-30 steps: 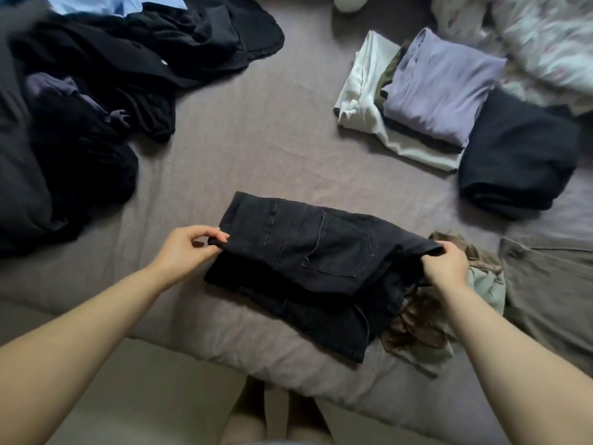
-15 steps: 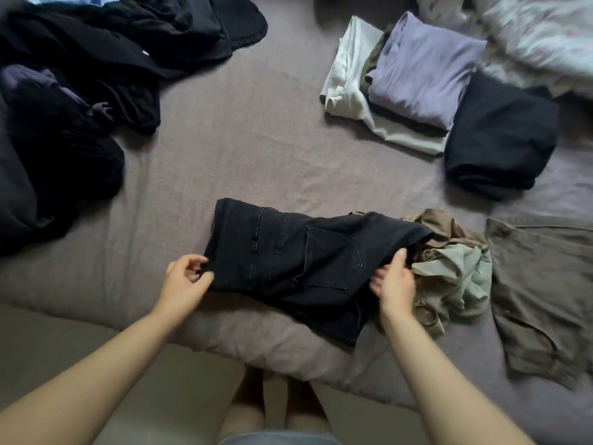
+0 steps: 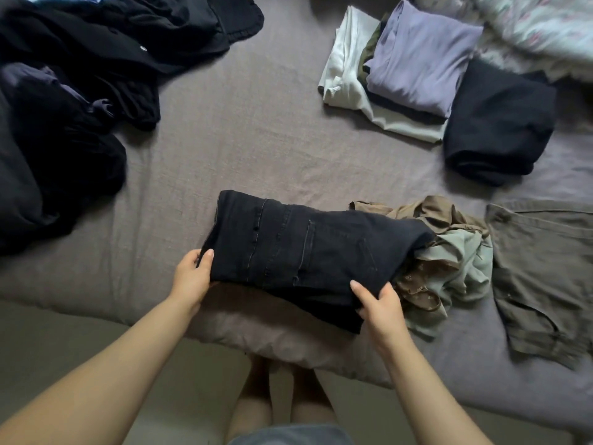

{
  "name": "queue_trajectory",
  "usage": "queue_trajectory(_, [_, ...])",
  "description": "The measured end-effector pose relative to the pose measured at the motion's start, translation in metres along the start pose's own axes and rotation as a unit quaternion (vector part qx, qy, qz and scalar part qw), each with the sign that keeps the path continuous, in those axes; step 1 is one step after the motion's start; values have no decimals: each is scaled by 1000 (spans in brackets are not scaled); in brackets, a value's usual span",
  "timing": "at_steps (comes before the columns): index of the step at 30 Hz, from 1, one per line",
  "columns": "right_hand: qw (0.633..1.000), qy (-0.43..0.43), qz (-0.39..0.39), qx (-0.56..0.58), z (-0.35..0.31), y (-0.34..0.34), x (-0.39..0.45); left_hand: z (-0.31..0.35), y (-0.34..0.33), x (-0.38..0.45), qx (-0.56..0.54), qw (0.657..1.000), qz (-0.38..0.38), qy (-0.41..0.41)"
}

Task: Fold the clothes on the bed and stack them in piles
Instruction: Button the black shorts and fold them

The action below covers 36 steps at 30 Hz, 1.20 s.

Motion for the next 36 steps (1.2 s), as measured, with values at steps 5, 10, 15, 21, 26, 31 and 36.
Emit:
queue_trajectory(5, [998, 2, -50, 42, 12, -12, -15, -14, 4, -1, 11, 1000, -6, 6])
queue_trajectory(10, [993, -25, 50, 105, 5, 12, -14, -9, 3, 0, 20, 1000, 3, -19])
queue_trajectory(15, [961, -199, 188, 47, 75, 55, -25, -19, 16, 10, 32, 998, 52, 4])
queue_trajectory(21, [908, 46, 299, -290, 17, 73, -50, 18, 18, 0, 259, 956, 98, -97])
queue_trajectory(26, [778, 366, 173, -480, -84, -43, -18, 68, -98, -49, 438, 755, -108, -477])
queue_trajectory(31, [691, 355, 94, -623, -66, -113, 58, 32, -167, -18, 594, 674, -121, -423])
queue_trajectory(36, [669, 312, 103, -667, -31, -35, 113, 9, -154, 15, 588, 672, -98, -439])
Point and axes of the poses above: each hand's wrist, its own x-axis towards the middle knuckle, its own y-axis out of the back of the hand, z = x × y, the point moved 9 cm from there along x, towards the middle knuckle, and after that the axes turned 11 degrees about -x, right-handed, at the moved point
